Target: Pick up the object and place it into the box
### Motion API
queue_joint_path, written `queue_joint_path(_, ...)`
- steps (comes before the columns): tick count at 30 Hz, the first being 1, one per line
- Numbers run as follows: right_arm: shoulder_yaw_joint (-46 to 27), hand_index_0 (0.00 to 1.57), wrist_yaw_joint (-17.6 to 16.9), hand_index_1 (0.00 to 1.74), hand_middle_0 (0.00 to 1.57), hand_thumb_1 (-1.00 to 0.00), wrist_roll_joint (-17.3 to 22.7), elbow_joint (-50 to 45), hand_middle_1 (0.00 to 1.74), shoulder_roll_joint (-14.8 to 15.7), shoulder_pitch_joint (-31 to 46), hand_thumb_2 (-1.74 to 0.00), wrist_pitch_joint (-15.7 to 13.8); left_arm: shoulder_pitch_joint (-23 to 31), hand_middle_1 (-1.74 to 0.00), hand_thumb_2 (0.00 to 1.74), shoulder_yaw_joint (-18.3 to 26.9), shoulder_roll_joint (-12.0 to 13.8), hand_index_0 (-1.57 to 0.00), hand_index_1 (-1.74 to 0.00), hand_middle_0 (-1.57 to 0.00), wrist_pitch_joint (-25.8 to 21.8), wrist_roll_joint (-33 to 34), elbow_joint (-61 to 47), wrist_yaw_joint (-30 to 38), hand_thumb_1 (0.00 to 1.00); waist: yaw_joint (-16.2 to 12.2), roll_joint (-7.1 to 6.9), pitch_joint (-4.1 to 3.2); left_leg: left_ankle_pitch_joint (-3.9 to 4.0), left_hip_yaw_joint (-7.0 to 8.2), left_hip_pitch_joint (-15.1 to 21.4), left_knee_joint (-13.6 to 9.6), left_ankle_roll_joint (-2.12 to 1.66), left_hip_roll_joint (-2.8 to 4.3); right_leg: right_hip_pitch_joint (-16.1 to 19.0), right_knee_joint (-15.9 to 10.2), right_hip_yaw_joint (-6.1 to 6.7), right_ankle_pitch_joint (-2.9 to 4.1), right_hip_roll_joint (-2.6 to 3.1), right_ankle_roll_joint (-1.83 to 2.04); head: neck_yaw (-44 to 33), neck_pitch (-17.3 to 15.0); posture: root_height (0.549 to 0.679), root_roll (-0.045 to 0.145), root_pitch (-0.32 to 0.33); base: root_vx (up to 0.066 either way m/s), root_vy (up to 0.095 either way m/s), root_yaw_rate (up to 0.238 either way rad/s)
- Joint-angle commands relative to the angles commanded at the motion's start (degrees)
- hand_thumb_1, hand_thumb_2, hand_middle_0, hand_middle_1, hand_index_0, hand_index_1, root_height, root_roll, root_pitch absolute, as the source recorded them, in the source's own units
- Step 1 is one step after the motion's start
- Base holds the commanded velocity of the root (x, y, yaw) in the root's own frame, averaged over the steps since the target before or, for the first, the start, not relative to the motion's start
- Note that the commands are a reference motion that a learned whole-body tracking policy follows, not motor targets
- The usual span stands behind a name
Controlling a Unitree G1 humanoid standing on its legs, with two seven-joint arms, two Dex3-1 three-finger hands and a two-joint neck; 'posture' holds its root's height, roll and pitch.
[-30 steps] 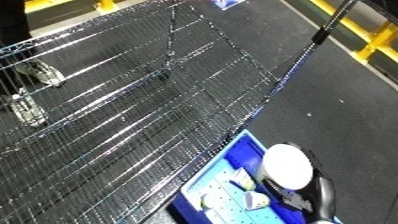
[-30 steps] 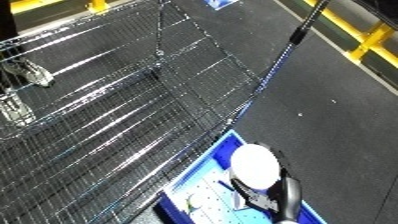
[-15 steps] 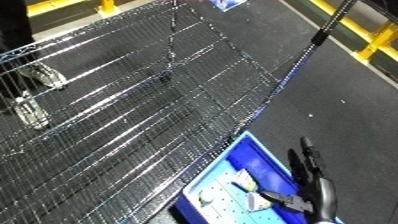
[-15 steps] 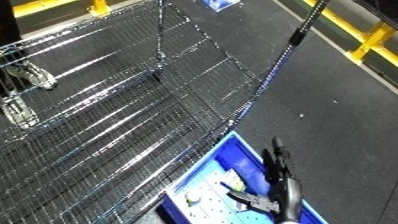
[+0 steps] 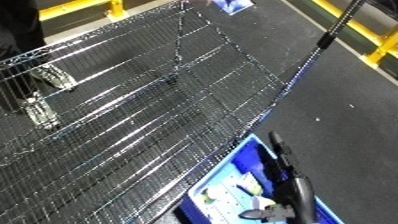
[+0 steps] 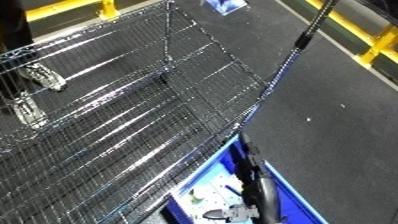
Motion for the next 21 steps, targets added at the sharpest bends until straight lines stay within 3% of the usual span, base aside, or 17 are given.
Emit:
queue_joint_path(6, 2.89, 0.0, 3.82, 0.0, 0.0, 0.0, -0.1, -0.88, 0.0, 1.04, -1.46, 0.0, 1.57, -0.13, -1.74, 1.74, 0.27, 0.85, -1.57, -1.74, -1.57, 2.02, 1.18, -0.21, -0.24, 1.0, 2.45, -2.04, 0.04, -0.39, -1.45, -0.85, 1.69, 0.25, -0.04, 0.87, 1.25, -1.09, -0.65, 0.44, -0.39, -7.42, -1.46, 0.668, 0.074, -0.007, 0.06, -0.098, 0.188)
queue_joint_path(12, 5.09, 0.0, 3.98, 0.0, 0.0, 0.0, -0.85, -0.7, 0.0, 2.06, -2.98, 0.0, 2.79, -0.67, -1.74, 1.74, 0.75, 1.78, -1.57, -1.74, -1.57, 4.27, 2.27, -0.1, -0.88, 1.0, 4.94, -3.73, 0.35, -0.59, -2.98, -1.84, 2.99, 0.62, -0.54, 1.71, 1.97, -2.51, -1.05, 0.89, -0.63, -14.64, -2.9, 0.666, 0.064, -0.019, 0.055, -0.093, 0.202)
queue_joint_path(21, 6.98, 0.0, 3.97, 0.0, 0.0, 0.0, -1.63, 0.86, 0.0, 4.15, -4.73, 0.0, 2.96, -1.75, -1.74, 1.74, 0.74, 1.94, -1.57, -1.74, -1.57, 5.0, 3.54, 0.54, -0.95, 1.0, 7.4, -4.88, 0.86, -0.12, -4.6, -1.82, 3.1, 0.77, -0.98, 3.18, 1.81, -3.98, -1.02, 1.04, -0.46, -21.0, -4.56, 0.666, 0.052, -0.034, 0.056, -0.036, 0.158)
